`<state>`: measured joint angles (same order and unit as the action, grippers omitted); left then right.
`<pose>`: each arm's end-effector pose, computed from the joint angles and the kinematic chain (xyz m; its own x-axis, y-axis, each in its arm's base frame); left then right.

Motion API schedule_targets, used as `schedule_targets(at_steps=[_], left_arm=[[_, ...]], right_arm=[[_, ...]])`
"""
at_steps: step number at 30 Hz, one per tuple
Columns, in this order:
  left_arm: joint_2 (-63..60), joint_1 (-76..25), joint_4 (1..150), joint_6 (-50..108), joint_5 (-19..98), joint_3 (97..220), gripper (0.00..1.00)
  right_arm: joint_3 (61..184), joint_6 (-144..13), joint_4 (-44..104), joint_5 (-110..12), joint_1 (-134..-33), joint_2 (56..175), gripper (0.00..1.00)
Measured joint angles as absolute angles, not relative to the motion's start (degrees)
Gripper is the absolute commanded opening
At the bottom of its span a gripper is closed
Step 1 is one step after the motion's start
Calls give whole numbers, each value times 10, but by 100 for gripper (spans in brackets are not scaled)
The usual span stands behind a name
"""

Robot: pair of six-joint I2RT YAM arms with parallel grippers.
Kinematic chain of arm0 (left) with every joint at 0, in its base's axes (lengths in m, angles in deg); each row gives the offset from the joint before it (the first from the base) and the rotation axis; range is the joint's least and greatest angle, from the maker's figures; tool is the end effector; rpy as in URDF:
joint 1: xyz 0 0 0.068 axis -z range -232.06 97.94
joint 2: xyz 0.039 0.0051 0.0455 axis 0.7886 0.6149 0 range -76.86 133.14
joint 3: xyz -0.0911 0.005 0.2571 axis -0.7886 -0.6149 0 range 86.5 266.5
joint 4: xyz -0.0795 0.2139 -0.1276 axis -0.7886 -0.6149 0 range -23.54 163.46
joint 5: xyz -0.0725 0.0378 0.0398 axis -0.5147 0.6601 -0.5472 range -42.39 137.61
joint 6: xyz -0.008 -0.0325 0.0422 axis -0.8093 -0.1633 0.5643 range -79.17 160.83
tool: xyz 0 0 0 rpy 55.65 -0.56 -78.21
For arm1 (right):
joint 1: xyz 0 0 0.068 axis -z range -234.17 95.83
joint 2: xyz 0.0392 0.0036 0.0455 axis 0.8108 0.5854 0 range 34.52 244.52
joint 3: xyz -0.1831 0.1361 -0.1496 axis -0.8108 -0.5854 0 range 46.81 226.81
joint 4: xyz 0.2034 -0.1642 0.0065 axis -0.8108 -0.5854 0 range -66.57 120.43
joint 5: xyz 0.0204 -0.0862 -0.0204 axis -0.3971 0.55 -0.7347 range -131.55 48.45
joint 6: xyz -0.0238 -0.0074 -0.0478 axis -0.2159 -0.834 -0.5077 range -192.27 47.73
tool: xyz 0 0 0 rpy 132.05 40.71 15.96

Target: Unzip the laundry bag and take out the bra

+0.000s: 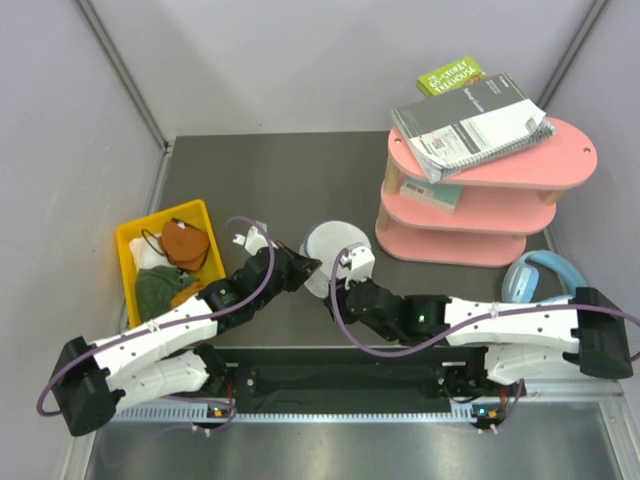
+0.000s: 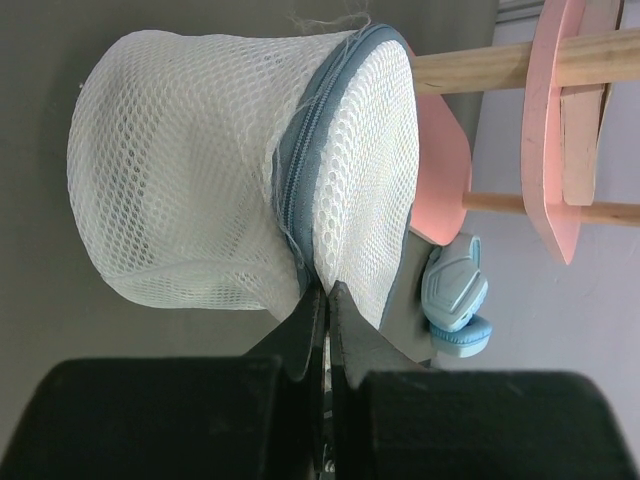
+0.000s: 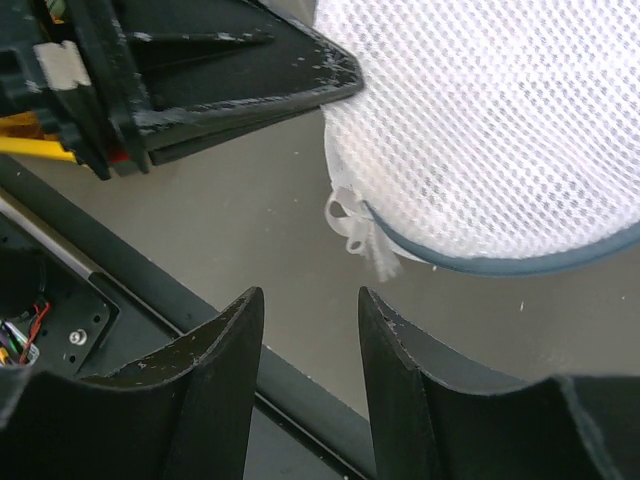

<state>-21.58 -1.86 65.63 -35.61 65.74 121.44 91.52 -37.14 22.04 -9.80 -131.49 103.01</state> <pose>0.1463 -0.1583 0.2507 -0.6099 -0.7112 -0.3495 -0.1638 0.5446 -0.8225 0.0754 0.2494 0.2598 -0.5168 -0.0673 -0.8535 -0.5313 0.8069 0.2581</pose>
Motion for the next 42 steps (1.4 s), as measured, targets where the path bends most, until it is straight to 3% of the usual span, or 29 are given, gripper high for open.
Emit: schedule_targets(at_steps=[20, 34, 42], left_arm=[[-216, -18, 657, -360, 655, 1214, 0], [-216, -13, 657, -370, 655, 1214, 0], [-217, -13, 657, -371, 658, 1214, 0]], right_arm=[[938, -366, 216, -51, -1297, 1083, 27], [938, -374, 243, -53, -1279, 1098, 22], [938, -372, 247, -53, -1263, 1112, 4]])
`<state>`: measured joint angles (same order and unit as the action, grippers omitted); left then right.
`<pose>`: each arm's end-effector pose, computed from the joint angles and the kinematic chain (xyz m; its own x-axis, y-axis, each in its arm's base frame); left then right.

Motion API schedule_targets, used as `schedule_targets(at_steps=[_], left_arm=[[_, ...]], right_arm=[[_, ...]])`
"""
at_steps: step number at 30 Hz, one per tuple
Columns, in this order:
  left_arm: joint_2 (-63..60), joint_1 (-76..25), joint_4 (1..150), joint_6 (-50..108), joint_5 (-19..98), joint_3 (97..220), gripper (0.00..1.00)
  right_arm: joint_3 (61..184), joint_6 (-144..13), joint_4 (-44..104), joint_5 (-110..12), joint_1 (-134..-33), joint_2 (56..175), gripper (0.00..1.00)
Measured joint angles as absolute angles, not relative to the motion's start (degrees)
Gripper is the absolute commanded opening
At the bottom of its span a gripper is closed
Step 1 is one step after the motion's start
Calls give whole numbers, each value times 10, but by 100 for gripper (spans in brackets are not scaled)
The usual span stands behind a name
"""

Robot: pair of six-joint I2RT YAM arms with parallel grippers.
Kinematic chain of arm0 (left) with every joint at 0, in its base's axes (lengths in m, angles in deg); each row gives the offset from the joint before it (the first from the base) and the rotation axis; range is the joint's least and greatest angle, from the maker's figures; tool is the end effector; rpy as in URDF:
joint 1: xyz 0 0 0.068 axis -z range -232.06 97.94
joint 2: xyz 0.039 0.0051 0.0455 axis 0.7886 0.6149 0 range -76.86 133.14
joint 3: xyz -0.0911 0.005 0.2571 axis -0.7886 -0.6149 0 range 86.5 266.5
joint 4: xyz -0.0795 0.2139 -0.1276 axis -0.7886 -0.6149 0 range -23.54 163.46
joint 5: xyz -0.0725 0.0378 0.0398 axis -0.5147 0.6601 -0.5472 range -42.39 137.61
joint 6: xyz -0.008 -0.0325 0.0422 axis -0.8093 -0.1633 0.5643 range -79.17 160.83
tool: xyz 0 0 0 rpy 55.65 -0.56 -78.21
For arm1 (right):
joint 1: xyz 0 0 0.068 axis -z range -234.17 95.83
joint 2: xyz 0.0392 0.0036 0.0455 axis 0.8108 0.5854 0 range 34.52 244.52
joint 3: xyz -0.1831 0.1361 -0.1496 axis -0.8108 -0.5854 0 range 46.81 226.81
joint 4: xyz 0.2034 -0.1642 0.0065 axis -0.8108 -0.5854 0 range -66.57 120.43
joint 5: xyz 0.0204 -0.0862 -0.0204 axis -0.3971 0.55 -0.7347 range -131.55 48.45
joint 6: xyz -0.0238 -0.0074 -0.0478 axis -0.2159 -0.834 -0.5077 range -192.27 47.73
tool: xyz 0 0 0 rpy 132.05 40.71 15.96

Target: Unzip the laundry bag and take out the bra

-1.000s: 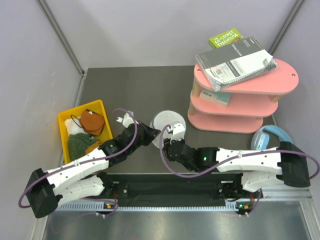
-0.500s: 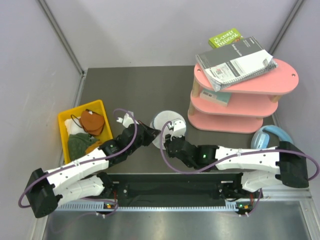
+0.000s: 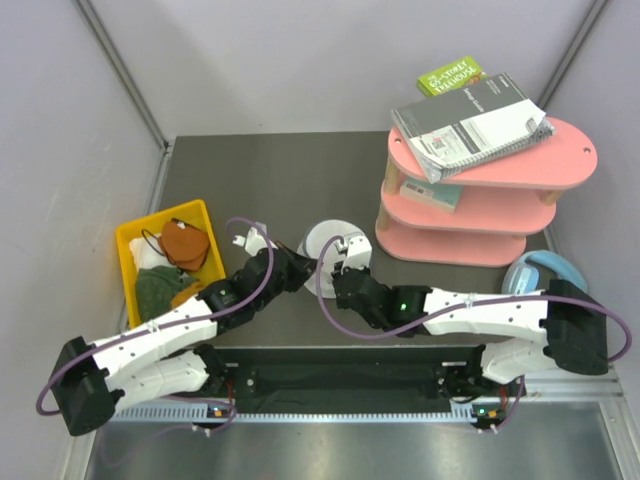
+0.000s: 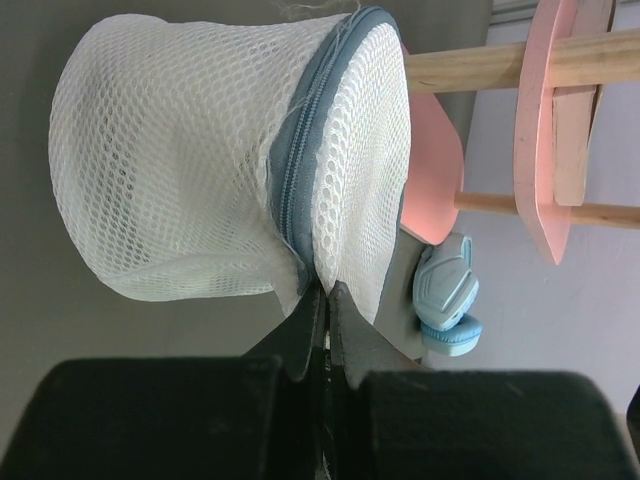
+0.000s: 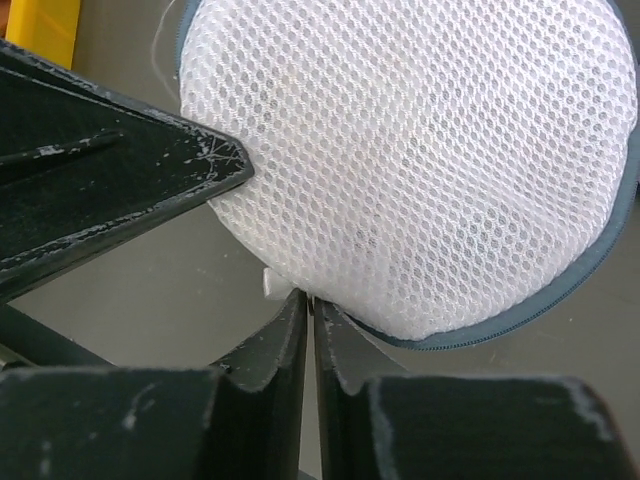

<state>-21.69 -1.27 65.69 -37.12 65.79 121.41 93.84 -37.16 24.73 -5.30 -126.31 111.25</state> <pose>0.1446 -0.1596 0.2510 -0.6117 -0.7201 -0.3276 -0.1733 0.5260 -0.8326 0.1077 0.2655 0.2418 -0.5019 -0.0448 -0.8638 -0.4048 0.8947 0.1888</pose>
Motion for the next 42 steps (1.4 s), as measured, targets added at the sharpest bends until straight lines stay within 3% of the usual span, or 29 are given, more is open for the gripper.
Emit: schedule_targets(at_steps=[1, 20, 31, 34, 35, 38, 42], left_arm=[[-218, -12, 657, -371, 659, 1214, 0], [-305, -40, 647, -279, 670, 1191, 0], [-269, -74, 667, -213, 602, 1189, 1], [-257, -102, 673, -194, 574, 1189, 20], [-254, -115, 674, -188, 564, 1189, 46], [-252, -142, 671, -171, 549, 1189, 77], [-272, -153, 648, -156, 544, 1188, 85]], right_arm=[[938, -371, 247, -52, -1262, 1113, 0], [892, -360, 251, -89, -1222, 1020, 0], [854, -372, 253, -132, -1189, 987, 0], [854, -374, 256, -147, -1189, 987, 0], [854, -374, 260, -153, -1189, 987, 0], [853, -372, 279, -167, -1194, 988, 0], [851, -364, 309, -183, -1202, 1001, 0]])
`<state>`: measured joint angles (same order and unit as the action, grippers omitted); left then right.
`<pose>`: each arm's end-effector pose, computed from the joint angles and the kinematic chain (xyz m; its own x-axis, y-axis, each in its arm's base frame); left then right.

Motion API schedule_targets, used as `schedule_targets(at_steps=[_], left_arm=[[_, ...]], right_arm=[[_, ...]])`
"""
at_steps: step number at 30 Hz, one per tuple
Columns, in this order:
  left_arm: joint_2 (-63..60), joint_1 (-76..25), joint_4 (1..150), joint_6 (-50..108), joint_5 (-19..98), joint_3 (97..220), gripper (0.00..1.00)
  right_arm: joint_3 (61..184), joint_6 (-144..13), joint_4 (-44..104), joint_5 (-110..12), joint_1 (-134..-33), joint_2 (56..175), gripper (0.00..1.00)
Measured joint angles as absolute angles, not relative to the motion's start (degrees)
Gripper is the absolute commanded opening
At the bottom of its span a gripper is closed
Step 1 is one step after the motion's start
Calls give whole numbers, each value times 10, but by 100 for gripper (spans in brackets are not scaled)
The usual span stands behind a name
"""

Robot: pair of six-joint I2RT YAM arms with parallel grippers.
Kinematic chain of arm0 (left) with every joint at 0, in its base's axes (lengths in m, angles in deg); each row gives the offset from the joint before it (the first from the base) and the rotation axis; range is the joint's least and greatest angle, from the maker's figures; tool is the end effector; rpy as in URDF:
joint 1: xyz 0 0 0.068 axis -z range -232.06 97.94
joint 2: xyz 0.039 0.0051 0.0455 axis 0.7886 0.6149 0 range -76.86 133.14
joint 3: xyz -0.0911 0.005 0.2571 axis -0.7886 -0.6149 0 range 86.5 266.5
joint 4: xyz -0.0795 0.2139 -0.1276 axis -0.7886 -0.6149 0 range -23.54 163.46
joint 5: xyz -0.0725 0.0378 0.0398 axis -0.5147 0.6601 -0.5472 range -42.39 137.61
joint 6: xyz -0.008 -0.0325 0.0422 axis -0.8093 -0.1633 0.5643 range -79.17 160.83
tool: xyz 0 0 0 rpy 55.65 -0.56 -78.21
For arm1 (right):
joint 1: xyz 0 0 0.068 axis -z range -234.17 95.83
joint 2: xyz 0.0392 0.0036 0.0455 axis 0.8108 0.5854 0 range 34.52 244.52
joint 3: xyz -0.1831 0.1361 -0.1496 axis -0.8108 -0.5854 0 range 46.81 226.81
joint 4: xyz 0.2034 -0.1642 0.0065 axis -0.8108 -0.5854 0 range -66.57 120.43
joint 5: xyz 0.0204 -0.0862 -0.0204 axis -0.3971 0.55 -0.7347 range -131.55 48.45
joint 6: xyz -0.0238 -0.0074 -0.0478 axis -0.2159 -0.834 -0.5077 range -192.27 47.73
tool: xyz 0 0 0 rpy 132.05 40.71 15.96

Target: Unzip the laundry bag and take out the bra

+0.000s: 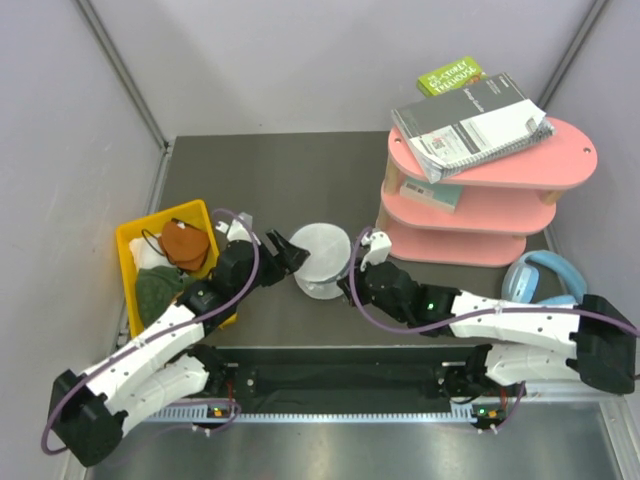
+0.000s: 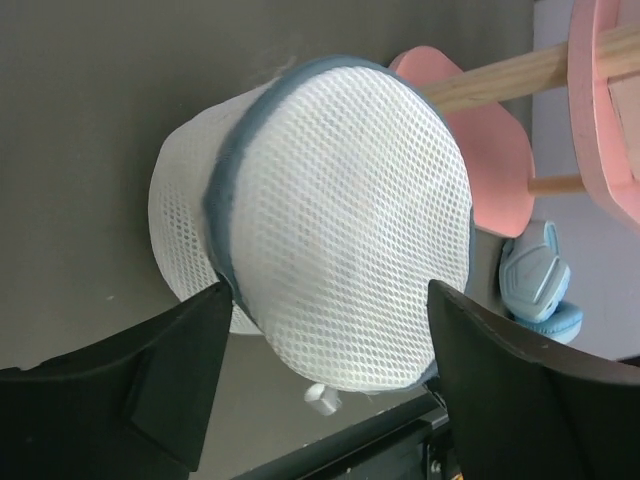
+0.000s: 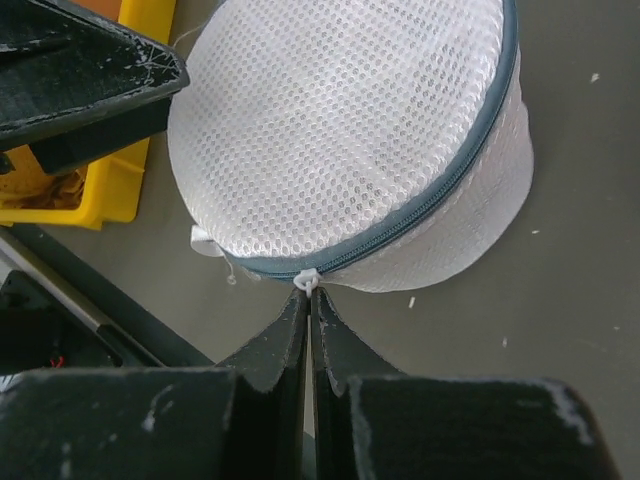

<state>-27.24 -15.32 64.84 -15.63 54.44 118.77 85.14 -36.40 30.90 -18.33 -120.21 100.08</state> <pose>0.1621 -0.1156 0.2510 -0.6176 -0.5718 -0.5401 -0.0118 0.6933 -0.7206 0.1150 0.2240 0.2471 -0.5566 0.0738 -0.8275 -0.4575 0.8042 0.3795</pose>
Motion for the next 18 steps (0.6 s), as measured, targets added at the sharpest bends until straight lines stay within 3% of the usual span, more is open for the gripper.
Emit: schedule_targets(at_steps=[10, 18], left_arm=[[-416, -153, 596, -191, 507, 1098, 84], [-445, -153, 588, -230, 471, 1062, 80]], right_arm=[[861, -345, 356, -193, -1242, 1081, 0], [905, -345, 376, -192, -1270, 1125, 0]])
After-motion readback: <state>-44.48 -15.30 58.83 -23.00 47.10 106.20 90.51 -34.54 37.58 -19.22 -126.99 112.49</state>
